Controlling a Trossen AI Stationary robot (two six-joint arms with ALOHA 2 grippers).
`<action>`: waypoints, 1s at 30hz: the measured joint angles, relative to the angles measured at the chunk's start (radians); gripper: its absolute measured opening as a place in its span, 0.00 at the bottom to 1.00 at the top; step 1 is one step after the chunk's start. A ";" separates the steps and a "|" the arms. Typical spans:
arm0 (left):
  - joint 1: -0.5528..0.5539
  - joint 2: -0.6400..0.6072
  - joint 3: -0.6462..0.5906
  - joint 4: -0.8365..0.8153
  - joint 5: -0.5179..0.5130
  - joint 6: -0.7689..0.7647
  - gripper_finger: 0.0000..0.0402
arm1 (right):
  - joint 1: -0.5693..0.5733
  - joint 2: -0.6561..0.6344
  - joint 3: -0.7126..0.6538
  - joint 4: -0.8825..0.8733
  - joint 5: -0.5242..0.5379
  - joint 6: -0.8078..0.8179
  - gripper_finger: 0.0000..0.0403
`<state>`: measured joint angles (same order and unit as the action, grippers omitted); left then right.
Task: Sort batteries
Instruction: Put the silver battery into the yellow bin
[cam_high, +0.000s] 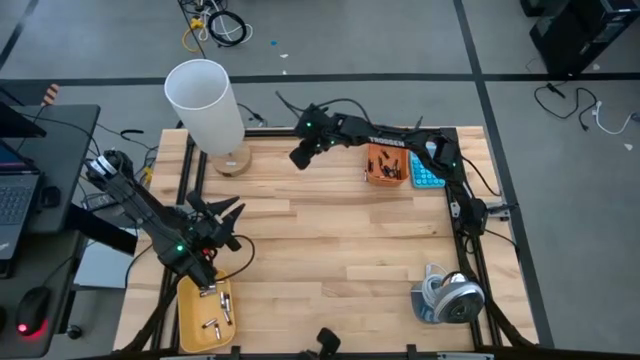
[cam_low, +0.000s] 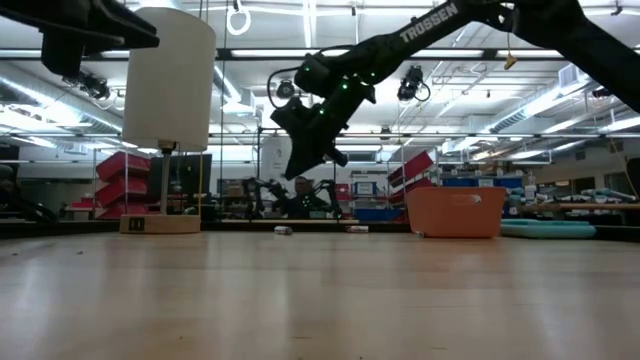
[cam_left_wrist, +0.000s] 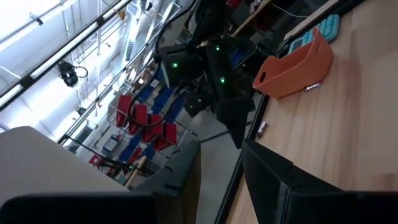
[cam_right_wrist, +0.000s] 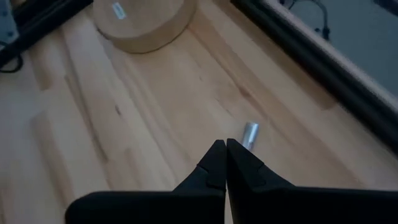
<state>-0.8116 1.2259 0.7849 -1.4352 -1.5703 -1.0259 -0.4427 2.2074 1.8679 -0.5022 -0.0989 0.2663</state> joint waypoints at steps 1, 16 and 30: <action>0.000 0.000 -0.006 0.002 0.000 -0.002 0.30 | -0.001 0.001 0.008 -0.011 -0.004 0.009 0.00; 0.000 0.000 -0.079 0.106 -0.005 -0.110 0.30 | 0.014 0.001 0.016 -0.016 0.013 0.101 0.00; 0.000 0.000 -0.079 0.174 0.002 -0.107 0.30 | 0.006 0.119 0.021 0.057 -0.065 0.149 0.00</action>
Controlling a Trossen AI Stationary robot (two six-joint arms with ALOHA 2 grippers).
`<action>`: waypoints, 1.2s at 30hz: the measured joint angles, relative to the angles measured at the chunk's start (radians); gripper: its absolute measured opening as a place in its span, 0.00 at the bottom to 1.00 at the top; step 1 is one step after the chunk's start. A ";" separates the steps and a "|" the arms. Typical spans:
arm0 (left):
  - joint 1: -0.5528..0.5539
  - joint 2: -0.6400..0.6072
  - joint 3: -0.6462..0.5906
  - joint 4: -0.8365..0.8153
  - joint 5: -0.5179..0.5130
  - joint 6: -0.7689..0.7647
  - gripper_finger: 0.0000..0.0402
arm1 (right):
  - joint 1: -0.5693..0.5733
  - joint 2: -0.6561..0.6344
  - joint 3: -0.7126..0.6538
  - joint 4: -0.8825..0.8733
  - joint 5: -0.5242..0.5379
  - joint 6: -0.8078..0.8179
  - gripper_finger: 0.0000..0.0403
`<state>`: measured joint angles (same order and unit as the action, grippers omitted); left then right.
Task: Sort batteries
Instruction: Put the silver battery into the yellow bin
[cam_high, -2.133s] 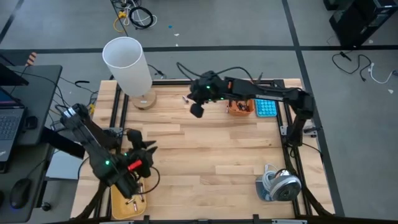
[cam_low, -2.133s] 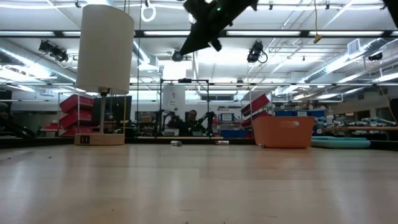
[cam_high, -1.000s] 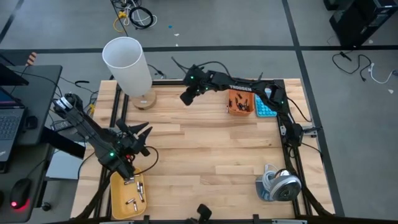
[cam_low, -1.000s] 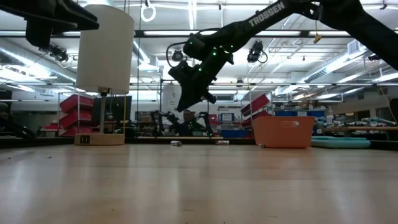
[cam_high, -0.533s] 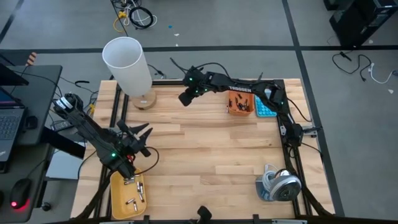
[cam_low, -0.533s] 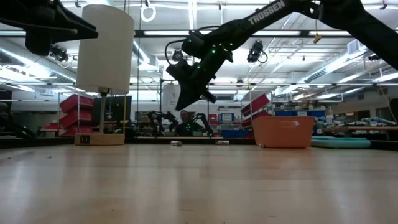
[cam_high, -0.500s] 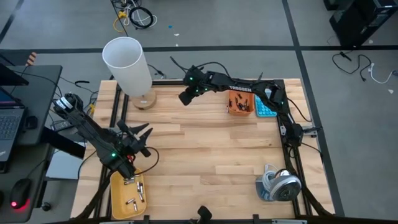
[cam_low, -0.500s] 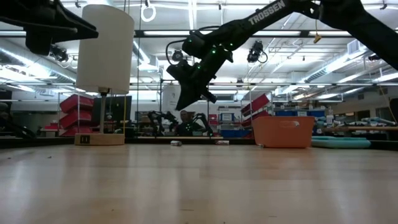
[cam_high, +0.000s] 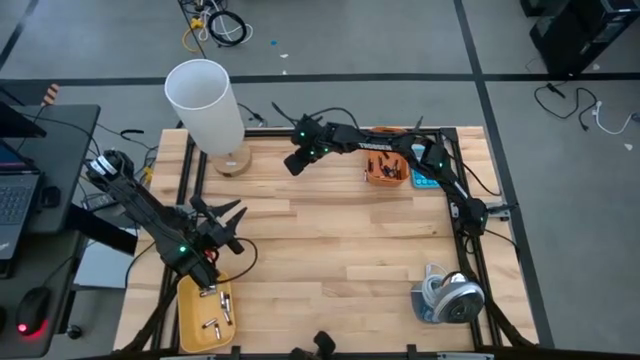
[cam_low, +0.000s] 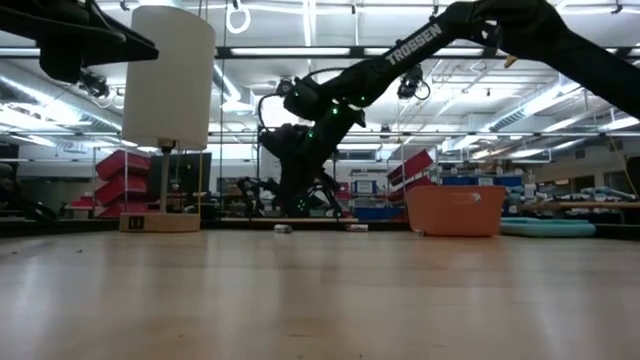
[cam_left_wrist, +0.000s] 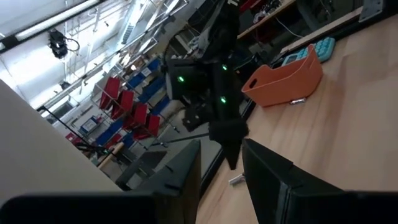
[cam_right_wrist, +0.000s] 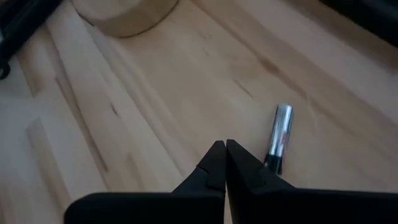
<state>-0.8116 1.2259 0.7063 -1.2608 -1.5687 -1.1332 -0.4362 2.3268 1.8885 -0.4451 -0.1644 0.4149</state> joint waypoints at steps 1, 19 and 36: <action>0.000 0.000 0.000 0.005 0.005 0.000 0.30 | 0.000 0.000 0.007 -0.005 0.000 0.001 0.00; 0.000 0.000 0.000 0.047 0.081 0.000 0.30 | -0.003 0.019 0.052 -0.079 -0.026 0.038 0.04; 0.000 0.000 0.000 0.047 0.074 0.003 0.30 | 0.009 0.041 0.283 -0.372 0.297 -0.148 0.16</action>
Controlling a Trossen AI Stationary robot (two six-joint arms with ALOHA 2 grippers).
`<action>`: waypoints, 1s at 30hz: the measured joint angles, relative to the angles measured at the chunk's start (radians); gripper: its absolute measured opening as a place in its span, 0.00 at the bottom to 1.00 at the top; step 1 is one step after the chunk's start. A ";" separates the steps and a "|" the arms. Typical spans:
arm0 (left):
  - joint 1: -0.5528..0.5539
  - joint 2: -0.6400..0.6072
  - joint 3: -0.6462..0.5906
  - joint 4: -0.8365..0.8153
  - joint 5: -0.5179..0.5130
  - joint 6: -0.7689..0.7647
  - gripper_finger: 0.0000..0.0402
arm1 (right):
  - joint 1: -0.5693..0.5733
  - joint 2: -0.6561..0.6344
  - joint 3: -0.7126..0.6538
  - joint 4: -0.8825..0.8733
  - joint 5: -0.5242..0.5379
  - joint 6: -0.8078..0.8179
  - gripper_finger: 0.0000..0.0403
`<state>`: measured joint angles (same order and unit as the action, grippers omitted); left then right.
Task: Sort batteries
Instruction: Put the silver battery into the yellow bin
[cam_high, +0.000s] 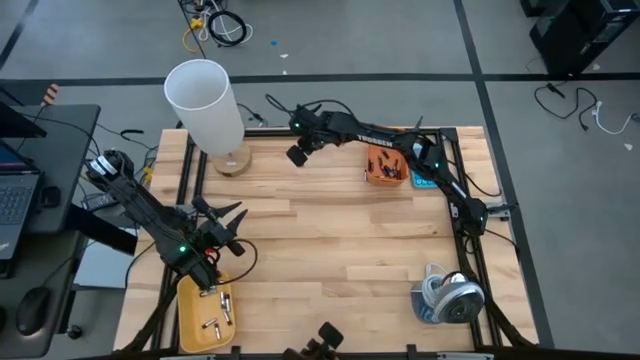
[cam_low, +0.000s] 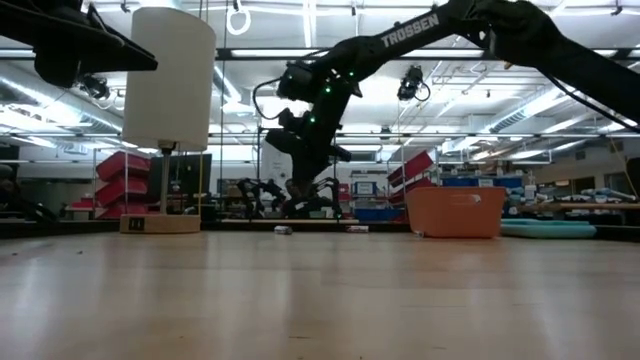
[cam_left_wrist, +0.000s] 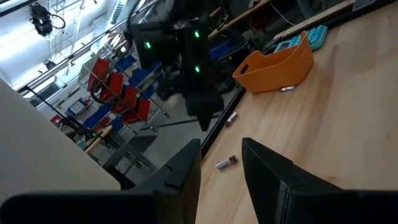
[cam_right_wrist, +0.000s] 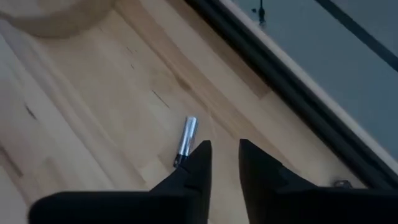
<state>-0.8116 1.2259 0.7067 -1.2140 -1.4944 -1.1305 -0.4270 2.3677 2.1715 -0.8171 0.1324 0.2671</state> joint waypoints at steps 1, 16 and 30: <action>0.000 0.000 0.000 0.000 -0.004 0.000 0.30 | 0.000 0.004 0.000 -0.006 -0.001 0.002 0.18; 0.000 0.001 0.000 0.026 -0.015 0.000 0.30 | 0.021 0.086 0.051 -0.028 -0.048 -0.058 0.46; 0.000 0.001 0.000 0.045 -0.016 0.002 0.30 | 0.025 0.086 0.050 -0.033 -0.055 -0.252 0.51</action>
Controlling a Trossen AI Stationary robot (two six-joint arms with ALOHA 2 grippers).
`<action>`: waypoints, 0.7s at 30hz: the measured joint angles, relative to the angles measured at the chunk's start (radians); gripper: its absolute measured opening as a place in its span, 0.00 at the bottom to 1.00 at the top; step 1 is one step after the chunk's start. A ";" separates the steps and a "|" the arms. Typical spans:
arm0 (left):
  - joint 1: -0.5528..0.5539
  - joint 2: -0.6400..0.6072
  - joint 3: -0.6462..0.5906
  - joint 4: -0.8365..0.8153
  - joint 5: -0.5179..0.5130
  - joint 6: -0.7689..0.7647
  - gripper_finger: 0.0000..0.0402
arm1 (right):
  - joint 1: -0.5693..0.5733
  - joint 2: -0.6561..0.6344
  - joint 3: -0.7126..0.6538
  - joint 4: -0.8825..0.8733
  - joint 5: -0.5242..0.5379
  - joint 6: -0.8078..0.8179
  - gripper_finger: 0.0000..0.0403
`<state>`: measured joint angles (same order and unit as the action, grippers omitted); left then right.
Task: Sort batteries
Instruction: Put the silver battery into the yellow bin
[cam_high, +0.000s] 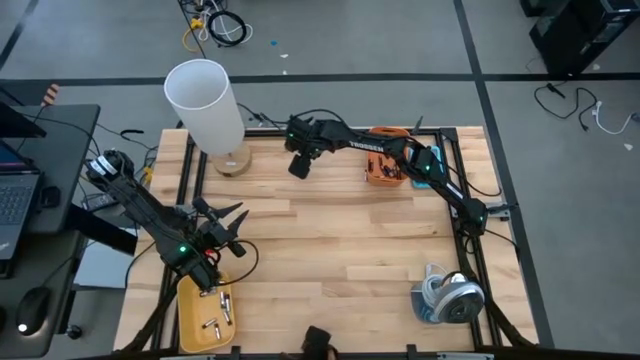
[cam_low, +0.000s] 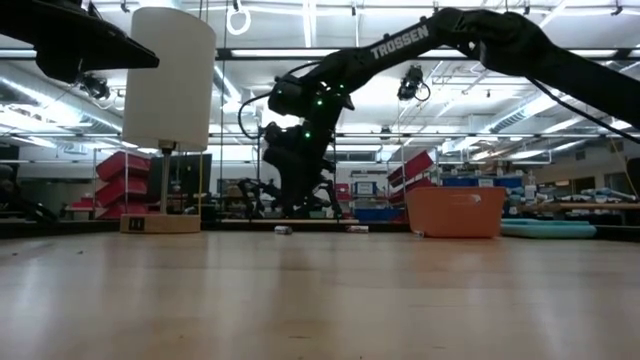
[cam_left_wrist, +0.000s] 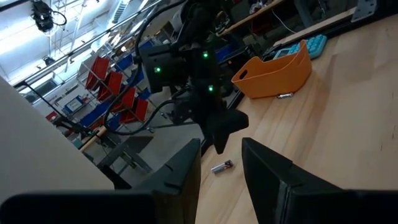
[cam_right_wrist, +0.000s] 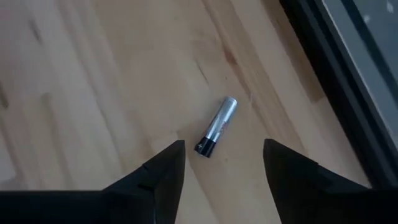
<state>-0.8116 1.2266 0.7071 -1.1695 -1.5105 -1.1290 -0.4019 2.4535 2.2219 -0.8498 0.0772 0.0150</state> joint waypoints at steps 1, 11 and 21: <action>0.000 0.000 0.000 0.000 0.000 0.000 0.30 | 0.002 0.000 0.000 0.003 0.000 -0.028 0.50; 0.000 0.000 0.000 0.013 0.034 -0.001 0.30 | 0.023 0.000 -0.057 0.045 -0.008 -0.466 0.50; 0.000 0.000 0.000 0.021 0.039 0.013 0.30 | 0.011 -0.002 -0.107 0.129 -0.030 -0.264 0.48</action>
<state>-0.8116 1.2266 0.7071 -1.1489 -1.4715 -1.1156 -0.3912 2.4519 2.1149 -0.7203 0.0471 -0.2488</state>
